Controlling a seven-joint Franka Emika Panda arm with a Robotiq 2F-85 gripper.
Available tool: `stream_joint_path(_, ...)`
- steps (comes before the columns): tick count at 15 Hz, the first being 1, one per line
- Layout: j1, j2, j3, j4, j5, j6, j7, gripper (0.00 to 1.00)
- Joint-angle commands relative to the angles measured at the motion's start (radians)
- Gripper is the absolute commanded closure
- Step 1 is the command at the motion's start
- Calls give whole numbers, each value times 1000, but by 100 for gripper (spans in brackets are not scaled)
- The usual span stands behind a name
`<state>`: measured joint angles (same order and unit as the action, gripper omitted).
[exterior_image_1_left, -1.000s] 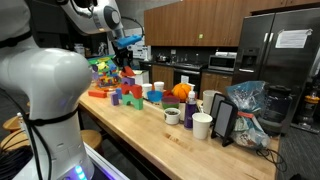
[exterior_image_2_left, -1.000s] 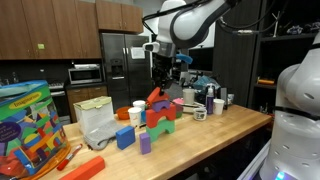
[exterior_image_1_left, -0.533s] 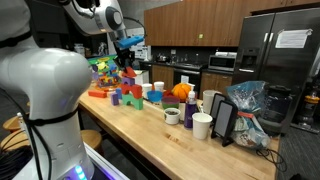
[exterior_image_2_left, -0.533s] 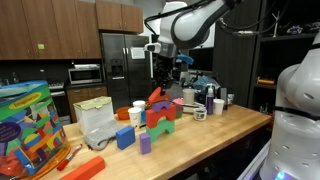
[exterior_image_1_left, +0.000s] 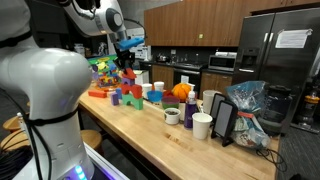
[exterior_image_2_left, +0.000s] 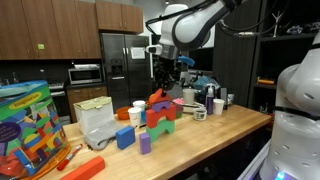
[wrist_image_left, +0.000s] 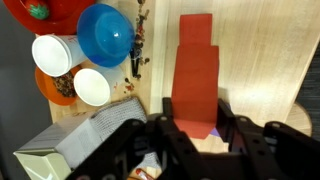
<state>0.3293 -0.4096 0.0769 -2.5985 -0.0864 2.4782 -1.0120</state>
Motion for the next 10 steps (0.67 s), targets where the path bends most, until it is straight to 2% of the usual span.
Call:
stream_joint_path(1,4,-4,-11,-10,15,20,-20,32)
stream_joint_path(3,4,-4,-10,-12,15,23,-19,26)
stream_joint_path(7,5,-8,-11,-15,19,28,-19,0)
stream_joint_path(10,9,-13,-14,-17,31,25,-21,0)
